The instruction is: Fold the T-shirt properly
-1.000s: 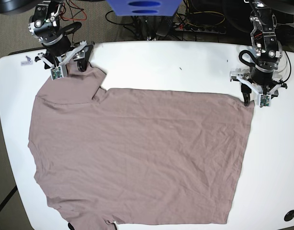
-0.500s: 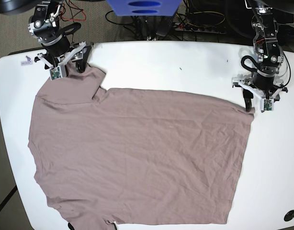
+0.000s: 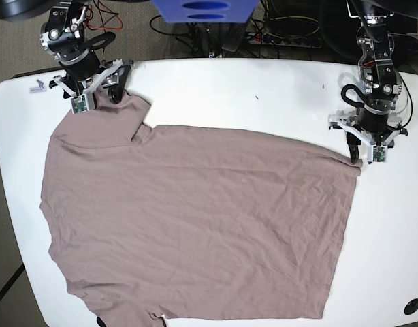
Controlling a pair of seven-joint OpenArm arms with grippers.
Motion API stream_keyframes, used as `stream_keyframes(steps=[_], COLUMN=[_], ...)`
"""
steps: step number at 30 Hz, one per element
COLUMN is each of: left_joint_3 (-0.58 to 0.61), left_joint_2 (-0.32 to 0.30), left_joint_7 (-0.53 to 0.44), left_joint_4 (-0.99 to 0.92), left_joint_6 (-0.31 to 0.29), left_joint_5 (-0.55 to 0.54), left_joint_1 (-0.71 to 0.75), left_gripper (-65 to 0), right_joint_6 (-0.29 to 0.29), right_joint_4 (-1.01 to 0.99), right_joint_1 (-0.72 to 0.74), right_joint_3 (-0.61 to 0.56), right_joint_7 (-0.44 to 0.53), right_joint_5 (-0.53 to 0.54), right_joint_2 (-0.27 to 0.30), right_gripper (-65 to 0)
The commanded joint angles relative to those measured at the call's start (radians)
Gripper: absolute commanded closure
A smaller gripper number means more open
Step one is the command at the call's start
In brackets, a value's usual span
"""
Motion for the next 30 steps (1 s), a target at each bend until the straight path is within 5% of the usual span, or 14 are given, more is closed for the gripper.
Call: stream_keyframes(steps=[1,5,12,22,30], left_joint_3=[-0.005,-0.008,-0.011,-0.016,-0.021], left_joint_2=[-0.007,-0.007,-0.009,-0.004,-0.003], left_joint_7=[0.033,0.028,0.027,0.053,0.060], left_joint_4=[0.005,0.006,0.013,0.013,0.011], left_joint_6=[-0.005,-0.008,-0.008,-0.008,-0.009], left_joint_5=[0.016,0.011,0.003,0.003,-0.002], left_joint_1=[0.011,0.011,0.018,0.020,0.019], left_gripper=[-9.2,0.0,0.0,0.0,0.0], right_joint_6=[0.007,0.004,0.002,0.008,0.002], right_joint_4=[-0.004,-0.006,-0.011,-0.006,0.006], right_joint_1=[-0.014,-0.014,-0.011,0.002,0.004], right_joint_3=[-0.003,-0.003,-0.009,-0.011,-0.016], right_joint_7=[-0.062,-0.061,-0.058,-0.057,-0.043], right_joint_5=[-0.019,-0.023,-0.020,-0.028,-0.031], right_joint_2=[0.001,0.002,0.002,0.003,0.000], right_gripper=[-30.9,-31.5,-29.3,-4.3,-3.9])
